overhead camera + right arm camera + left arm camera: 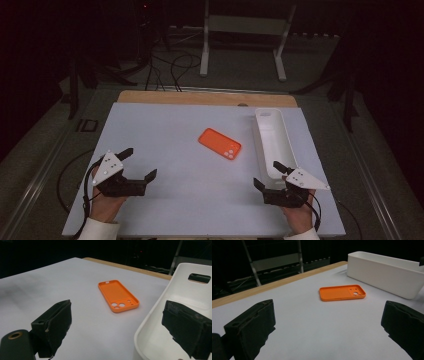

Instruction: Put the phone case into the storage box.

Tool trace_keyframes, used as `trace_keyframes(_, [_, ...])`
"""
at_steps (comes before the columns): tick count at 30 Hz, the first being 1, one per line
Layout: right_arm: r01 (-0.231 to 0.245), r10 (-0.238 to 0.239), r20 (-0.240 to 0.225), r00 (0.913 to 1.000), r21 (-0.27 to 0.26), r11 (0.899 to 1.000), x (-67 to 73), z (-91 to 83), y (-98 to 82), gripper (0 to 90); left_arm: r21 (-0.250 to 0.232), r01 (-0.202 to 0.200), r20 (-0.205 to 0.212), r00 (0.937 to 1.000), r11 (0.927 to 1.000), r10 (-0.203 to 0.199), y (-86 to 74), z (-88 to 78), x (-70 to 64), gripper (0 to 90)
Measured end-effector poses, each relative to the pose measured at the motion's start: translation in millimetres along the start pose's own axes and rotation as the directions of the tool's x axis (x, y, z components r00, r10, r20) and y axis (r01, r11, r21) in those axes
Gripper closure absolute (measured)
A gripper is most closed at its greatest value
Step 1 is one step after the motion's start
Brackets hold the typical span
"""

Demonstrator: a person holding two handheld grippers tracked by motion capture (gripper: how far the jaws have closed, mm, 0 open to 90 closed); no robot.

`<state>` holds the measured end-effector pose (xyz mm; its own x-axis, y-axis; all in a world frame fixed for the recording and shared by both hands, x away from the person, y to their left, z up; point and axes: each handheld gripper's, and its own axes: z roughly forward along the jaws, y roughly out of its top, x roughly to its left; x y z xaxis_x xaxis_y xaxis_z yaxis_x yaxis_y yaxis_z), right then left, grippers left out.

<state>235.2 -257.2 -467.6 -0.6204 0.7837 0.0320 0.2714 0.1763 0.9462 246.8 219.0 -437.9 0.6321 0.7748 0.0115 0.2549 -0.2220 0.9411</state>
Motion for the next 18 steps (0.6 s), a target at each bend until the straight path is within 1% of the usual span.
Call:
trace_keyframes(4, [0.001, -0.001, 0.002, 1.0, 0.002, 1.0, 0.3, 0.5, -0.5, 8.9, -0.003, 0.005, 0.007, 1.0, 1.0, -0.005, 4.4, 5.9, 0.0, 0.1])
trace_keyframes(13, [0.004, -0.004, 0.003, 1.0, 0.002, 1.0, 0.6, 1.0, -0.5, 8.9, 0.004, -0.015, 0.013, 0.9998, 0.9999, 0.015, 13.5, 21.6, -3.6, 0.1])
trace_keyframes(15, [0.004, -0.004, 0.004, 1.0, 0.004, 1.0, 0.6, 0.9, -0.4, 8.9, 0.002, -0.015, 0.019, 0.9997, 0.9999, 0.015, 17.5, 27.8, -4.9, 0.0])
trace_keyframes(18, [0.004, -0.004, 0.004, 1.0, 0.004, 1.0, 0.8, 0.9, -0.3, 8.9, 0.008, -0.019, 0.02, 0.9996, 0.9998, 0.019, 19.9, 31.6, -5.3, 0.0])
